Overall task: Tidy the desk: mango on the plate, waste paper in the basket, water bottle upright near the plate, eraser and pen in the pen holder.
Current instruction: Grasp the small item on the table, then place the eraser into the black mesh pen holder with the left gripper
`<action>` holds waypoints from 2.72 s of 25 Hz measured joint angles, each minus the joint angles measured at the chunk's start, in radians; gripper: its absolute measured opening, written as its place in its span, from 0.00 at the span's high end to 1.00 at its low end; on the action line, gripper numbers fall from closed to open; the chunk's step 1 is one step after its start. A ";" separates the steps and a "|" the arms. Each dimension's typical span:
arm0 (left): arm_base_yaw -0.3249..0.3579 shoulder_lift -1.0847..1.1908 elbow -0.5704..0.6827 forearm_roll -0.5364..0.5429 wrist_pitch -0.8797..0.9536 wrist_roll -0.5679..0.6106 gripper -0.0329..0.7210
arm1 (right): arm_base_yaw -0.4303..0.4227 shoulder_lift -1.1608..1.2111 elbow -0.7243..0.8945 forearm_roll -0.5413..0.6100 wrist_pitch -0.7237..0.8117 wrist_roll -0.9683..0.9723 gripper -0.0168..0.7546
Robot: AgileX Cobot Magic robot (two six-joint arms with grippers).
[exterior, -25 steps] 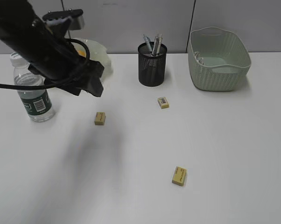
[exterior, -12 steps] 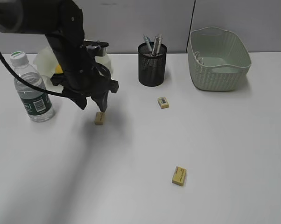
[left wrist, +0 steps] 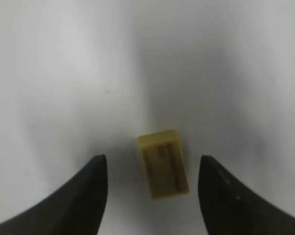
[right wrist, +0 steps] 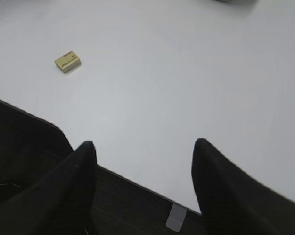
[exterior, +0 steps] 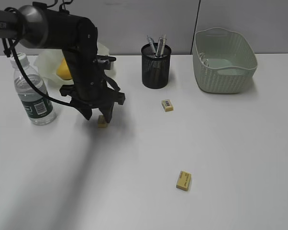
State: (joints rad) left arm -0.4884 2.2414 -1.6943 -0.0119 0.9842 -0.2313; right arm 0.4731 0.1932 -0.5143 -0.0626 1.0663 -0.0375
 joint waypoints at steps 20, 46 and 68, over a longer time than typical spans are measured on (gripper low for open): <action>0.001 0.031 -0.003 0.031 -0.013 -0.016 0.68 | 0.000 0.000 0.001 0.000 0.000 0.001 0.34; -0.005 0.031 -0.284 -0.371 -0.689 -0.018 0.68 | 0.000 -0.001 0.001 -0.001 -0.001 0.001 0.35; -0.087 0.153 -0.283 -0.014 -0.889 -0.015 0.66 | 0.000 -0.001 0.001 -0.001 -0.002 0.005 0.35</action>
State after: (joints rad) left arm -0.5755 2.3942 -1.9773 -0.0257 0.0955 -0.2462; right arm 0.4731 0.1924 -0.5132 -0.0635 1.0643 -0.0328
